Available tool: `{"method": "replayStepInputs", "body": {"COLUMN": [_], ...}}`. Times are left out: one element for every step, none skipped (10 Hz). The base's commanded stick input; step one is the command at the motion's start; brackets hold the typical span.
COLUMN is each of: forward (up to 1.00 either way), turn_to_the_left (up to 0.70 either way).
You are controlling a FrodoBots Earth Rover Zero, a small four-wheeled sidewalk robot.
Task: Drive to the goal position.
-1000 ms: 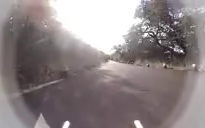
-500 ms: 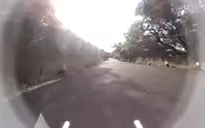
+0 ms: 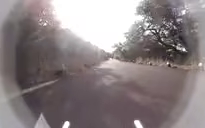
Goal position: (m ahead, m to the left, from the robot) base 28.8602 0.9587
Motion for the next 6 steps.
{"method": "replayStepInputs", "body": {"forward": [0.50,0.50,0.50,0.50,0.50,0.50], "turn_to_the_left": [-0.19,0.00,0.00,0.00,0.00,0.00]}}
